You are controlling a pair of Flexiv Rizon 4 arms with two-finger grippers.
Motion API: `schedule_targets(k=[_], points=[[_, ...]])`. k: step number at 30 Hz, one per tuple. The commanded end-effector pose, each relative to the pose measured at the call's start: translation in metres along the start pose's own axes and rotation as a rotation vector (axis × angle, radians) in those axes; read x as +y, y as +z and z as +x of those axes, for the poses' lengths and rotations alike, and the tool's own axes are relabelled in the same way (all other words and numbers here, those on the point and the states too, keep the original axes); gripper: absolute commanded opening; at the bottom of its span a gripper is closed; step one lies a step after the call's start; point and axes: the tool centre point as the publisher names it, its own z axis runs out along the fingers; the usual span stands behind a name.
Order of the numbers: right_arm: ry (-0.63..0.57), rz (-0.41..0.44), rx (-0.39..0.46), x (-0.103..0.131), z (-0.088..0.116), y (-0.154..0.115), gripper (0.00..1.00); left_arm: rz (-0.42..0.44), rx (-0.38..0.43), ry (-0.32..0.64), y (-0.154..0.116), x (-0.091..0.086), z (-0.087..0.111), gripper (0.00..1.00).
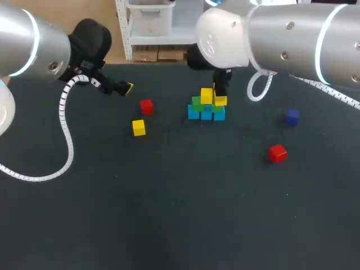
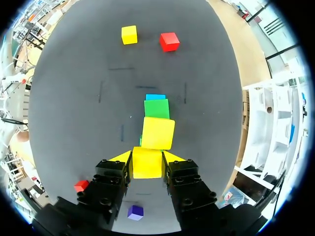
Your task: Place the blue cubes, place green cubes on the blue cubes, place the yellow cubes on the green cubes, then place the red cubes on the yellow cubes, and place purple cube on the red cubes.
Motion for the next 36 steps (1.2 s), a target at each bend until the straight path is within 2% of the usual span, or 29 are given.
schedule_targets(k=[1,12,32,36], points=[[-0.003,0.001,-0.007,-0.0010,0.0013,0.0011,0.29,0.002,-0.001,0.001,0.0007,0.0008,0.0002,1.00],[-0.007,0.014,-0.028,-0.0033,0.0010,-0.0003,0.21,0.002,-0.001,0.001,0.0007,0.0008,0.0002,1.00],[-0.005,0.008,-0.064,-0.0053,-0.0002,0.0015,0.20,0.002,-0.001,0.001,0.0007,0.0008,0.0002,1.00],[-0.008,0.005,-0.068,-0.0053,-0.0016,0.0025,0.24,0.002,-0.001,0.001,0.0007,0.0008,0.0002,1.00]])
